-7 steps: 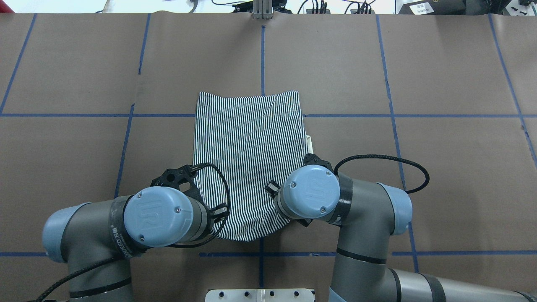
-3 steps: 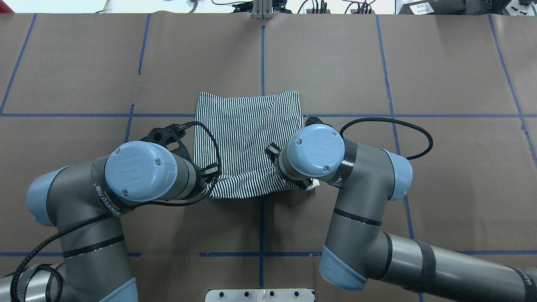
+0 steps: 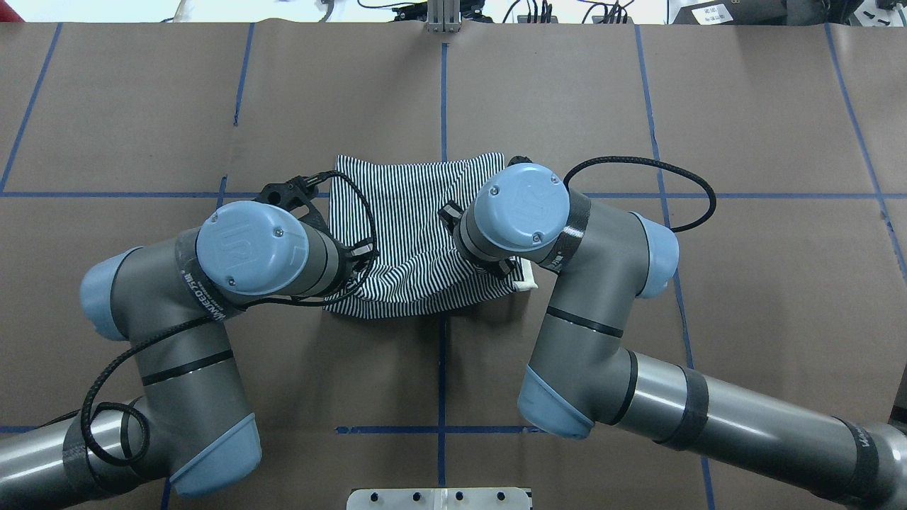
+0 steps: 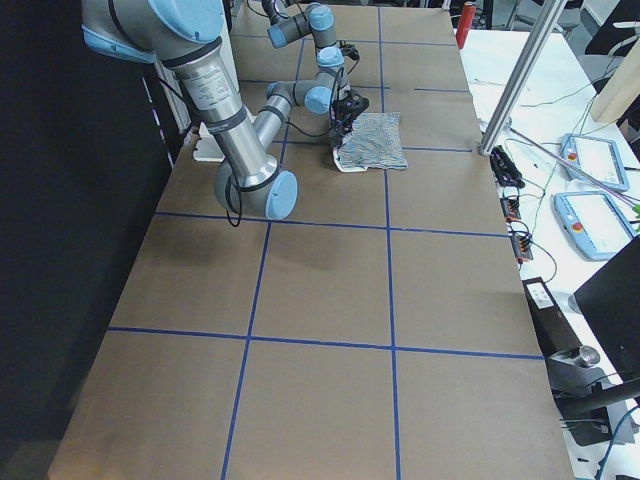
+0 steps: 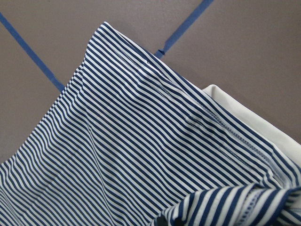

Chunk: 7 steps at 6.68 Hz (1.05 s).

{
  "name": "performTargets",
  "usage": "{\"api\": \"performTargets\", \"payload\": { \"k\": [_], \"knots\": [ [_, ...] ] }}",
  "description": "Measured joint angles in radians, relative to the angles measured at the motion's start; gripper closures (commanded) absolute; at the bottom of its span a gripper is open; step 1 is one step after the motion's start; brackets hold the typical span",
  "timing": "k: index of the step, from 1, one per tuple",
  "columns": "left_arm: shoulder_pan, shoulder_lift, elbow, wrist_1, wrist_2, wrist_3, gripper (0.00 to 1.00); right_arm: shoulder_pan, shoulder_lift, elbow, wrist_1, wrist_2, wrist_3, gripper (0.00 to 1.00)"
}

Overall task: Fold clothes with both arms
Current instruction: 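Lift the near edge with both grippers and fold it over toward the far edge, then press the folded edge down with the right gripper while the left arm withdraws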

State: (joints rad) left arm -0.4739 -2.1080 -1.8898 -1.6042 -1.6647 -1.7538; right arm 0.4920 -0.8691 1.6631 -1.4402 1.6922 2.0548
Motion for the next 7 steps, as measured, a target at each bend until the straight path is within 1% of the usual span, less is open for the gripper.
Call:
{"api": "performTargets", "payload": {
  "k": [1,2,3,4,5,6,7],
  "knots": [
    [-0.017,-0.012,0.019,-0.013,-0.001,-0.002,1.00,0.018,0.017,-0.046,0.023,0.004,-0.002,1.00],
    [-0.042,-0.041,0.060,-0.026,-0.001,-0.006,1.00,0.042,0.042,-0.090,0.034,0.014,-0.003,1.00],
    [-0.085,-0.089,0.152,-0.065,-0.001,-0.010,0.74,0.078,0.086,-0.156,0.043,0.039,-0.005,0.27],
    [-0.139,-0.127,0.263,-0.132,-0.002,-0.008,0.01,0.117,0.136,-0.250,0.084,0.063,-0.007,0.00],
    [-0.205,-0.153,0.378,-0.218,-0.002,0.035,0.00,0.159,0.190,-0.391,0.176,0.078,-0.032,0.00],
    [-0.258,-0.165,0.441,-0.269,-0.003,0.109,0.00,0.197,0.224,-0.489,0.237,0.087,-0.095,0.00],
    [-0.289,-0.169,0.463,-0.290,-0.005,0.156,0.00,0.233,0.236,-0.532,0.261,0.105,-0.160,0.00]
  ]
}}
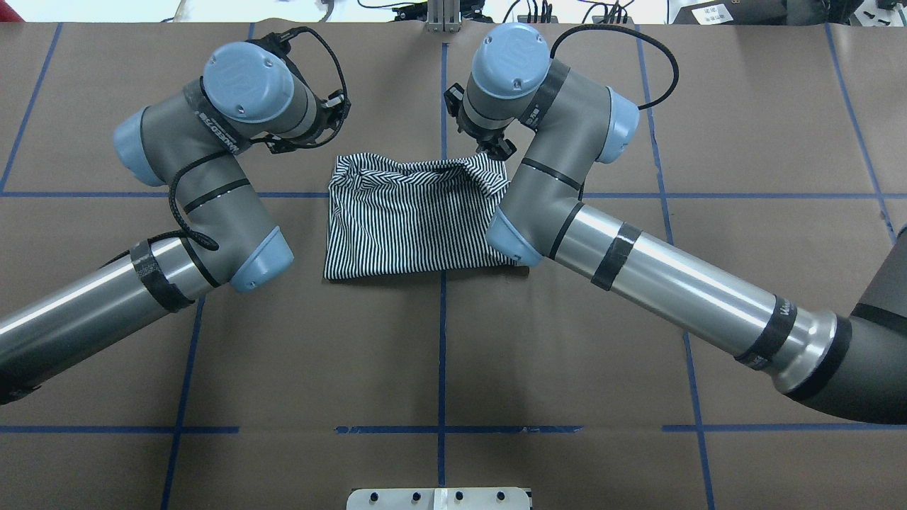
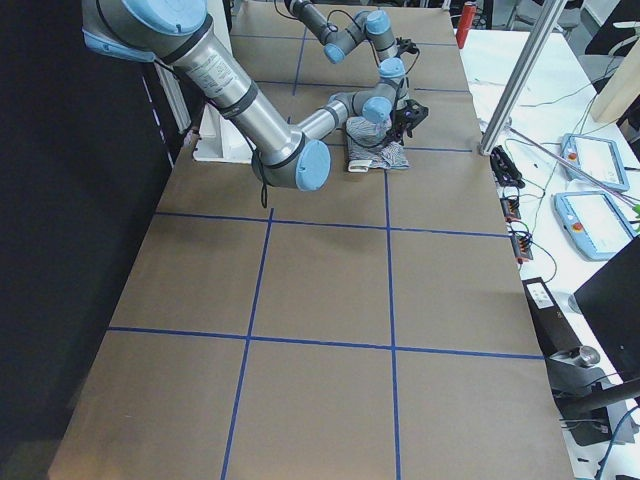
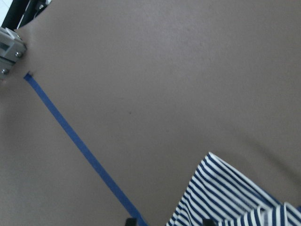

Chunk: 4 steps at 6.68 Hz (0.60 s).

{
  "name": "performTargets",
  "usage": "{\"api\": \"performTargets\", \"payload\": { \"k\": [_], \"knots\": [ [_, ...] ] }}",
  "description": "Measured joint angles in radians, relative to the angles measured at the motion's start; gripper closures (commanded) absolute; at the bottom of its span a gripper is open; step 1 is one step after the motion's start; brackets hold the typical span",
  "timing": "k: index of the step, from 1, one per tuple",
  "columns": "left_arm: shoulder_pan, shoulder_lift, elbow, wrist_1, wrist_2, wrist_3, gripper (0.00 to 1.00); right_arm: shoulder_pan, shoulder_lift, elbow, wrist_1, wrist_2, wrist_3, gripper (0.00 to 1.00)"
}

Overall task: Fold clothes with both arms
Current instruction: 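Press the folded edge down with the right gripper while the left arm withdraws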

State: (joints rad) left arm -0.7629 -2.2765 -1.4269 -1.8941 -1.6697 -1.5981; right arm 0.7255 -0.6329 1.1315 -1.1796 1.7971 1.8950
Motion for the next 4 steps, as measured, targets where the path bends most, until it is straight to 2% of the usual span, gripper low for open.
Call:
{"api": "performTargets", "payload": {
  "k": [1,2,3,4],
  "knots": [
    [-0.012,0.002,-0.002,-0.006,-0.030,0.019,0.00,0.028,0.003,-0.010,0.005,0.031,-0.051,0.00],
    [-0.025,0.015,-0.031,-0.003,-0.101,0.047,0.00,0.044,0.002,0.002,-0.003,0.077,-0.113,0.00],
    [-0.040,0.051,-0.094,0.001,-0.159,0.089,0.00,0.043,0.004,0.035,-0.056,0.110,-0.185,0.00],
    [-0.059,0.093,-0.162,0.004,-0.199,0.124,0.00,0.022,0.017,0.074,-0.160,0.113,-0.287,0.00]
  ]
}}
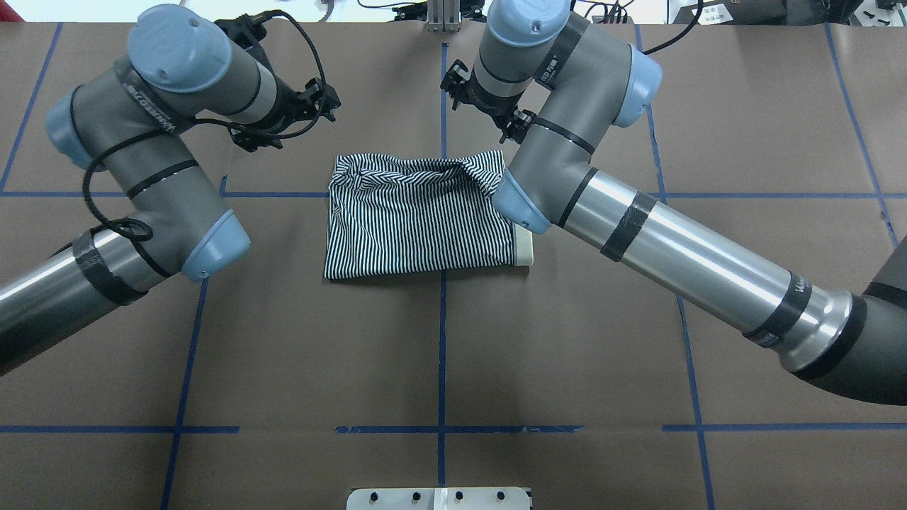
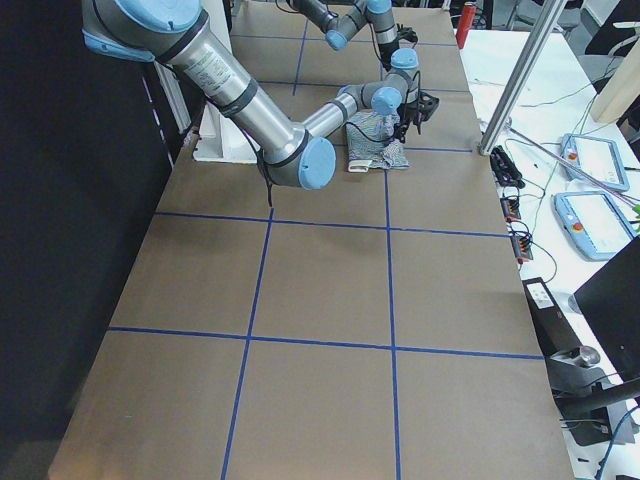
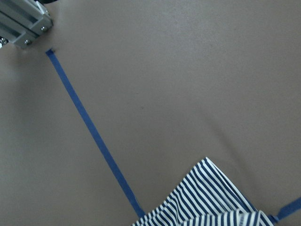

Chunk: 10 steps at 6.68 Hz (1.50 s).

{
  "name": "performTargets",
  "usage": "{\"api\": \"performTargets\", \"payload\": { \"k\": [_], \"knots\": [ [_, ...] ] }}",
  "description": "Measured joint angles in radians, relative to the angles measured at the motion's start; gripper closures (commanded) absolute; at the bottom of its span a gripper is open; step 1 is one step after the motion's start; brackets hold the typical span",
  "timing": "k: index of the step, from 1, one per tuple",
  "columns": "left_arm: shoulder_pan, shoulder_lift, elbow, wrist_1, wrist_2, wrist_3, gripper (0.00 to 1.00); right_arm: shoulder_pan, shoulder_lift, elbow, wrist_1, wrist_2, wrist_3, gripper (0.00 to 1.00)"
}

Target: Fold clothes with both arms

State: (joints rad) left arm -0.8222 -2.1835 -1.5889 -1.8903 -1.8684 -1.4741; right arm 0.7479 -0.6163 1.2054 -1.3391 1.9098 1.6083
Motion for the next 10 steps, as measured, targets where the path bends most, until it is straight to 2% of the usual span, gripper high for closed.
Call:
{"api": "performTargets", "payload": {
  "k": [1,3,6,8,10],
  "knots": [
    [-0.023,0.031,-0.045,0.002,-0.035,0.028,0.00,-0.040,0.013,0.023,-0.092,-0.033,-0.128,0.00],
    [-0.055,0.078,-0.094,0.004,-0.067,0.069,0.00,-0.128,0.030,0.005,-0.159,-0.171,-0.425,0.00],
    [-0.064,0.091,-0.113,0.005,-0.084,0.074,0.00,-0.131,0.040,-0.075,-0.206,-0.220,-0.762,0.00],
    [-0.064,0.101,-0.121,0.005,-0.084,0.063,0.00,-0.073,0.046,-0.168,-0.172,-0.246,-0.887,0.00],
    [-0.064,0.110,-0.123,0.004,-0.085,0.057,0.00,0.006,0.047,-0.301,-0.039,-0.258,-0.992,0.00]
  ]
}}
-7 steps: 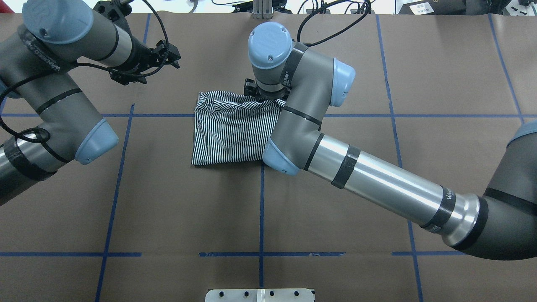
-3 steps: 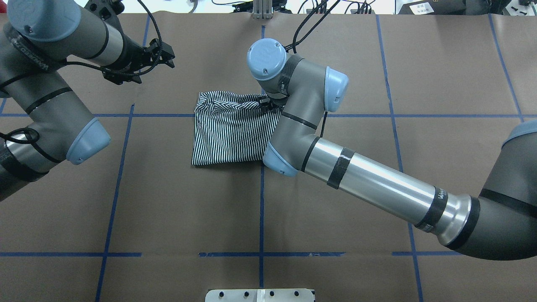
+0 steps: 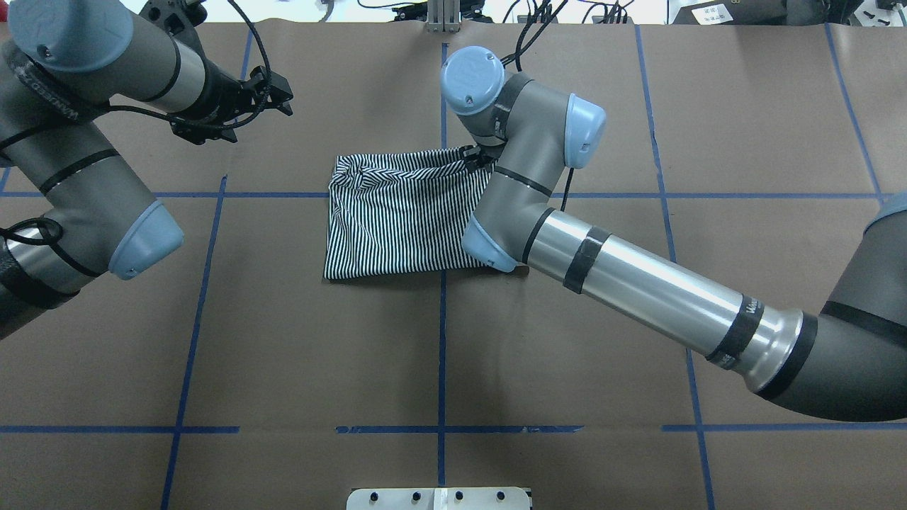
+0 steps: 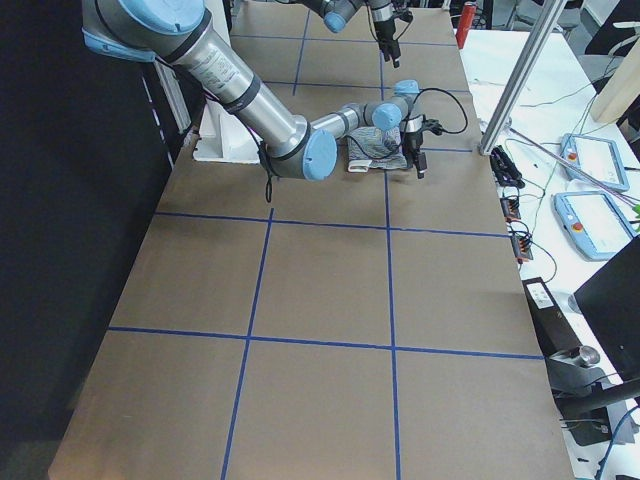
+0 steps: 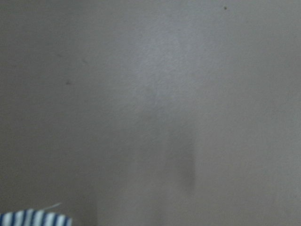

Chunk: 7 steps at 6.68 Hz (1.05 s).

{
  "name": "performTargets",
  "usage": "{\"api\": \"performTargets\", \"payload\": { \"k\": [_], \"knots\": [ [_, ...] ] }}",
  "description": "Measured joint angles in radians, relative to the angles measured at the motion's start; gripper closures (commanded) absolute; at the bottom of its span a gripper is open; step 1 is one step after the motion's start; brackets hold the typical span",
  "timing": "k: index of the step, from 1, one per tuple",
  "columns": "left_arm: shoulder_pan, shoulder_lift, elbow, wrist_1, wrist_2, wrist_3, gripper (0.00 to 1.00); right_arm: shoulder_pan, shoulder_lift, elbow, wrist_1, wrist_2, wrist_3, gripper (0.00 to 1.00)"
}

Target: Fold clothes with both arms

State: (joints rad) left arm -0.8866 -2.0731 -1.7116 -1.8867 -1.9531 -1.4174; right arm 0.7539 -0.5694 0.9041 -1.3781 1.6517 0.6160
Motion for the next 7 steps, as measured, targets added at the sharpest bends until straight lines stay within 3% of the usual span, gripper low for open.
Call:
{"api": "performTargets", "payload": {
  "k": [2,5,7],
  "knots": [
    [-0.003,0.005,-0.003,-0.003,-0.002,0.017,0.00,0.077,-0.011,-0.009,0.030,0.050,-0.094,0.00],
    [-0.036,0.095,-0.090,-0.001,-0.036,0.171,0.00,0.231,-0.196,0.300,-0.120,0.281,-0.174,0.00],
    [-0.121,0.164,-0.105,0.001,-0.096,0.349,0.00,0.376,-0.370,0.460,-0.167,0.448,-0.324,0.00]
  ]
}}
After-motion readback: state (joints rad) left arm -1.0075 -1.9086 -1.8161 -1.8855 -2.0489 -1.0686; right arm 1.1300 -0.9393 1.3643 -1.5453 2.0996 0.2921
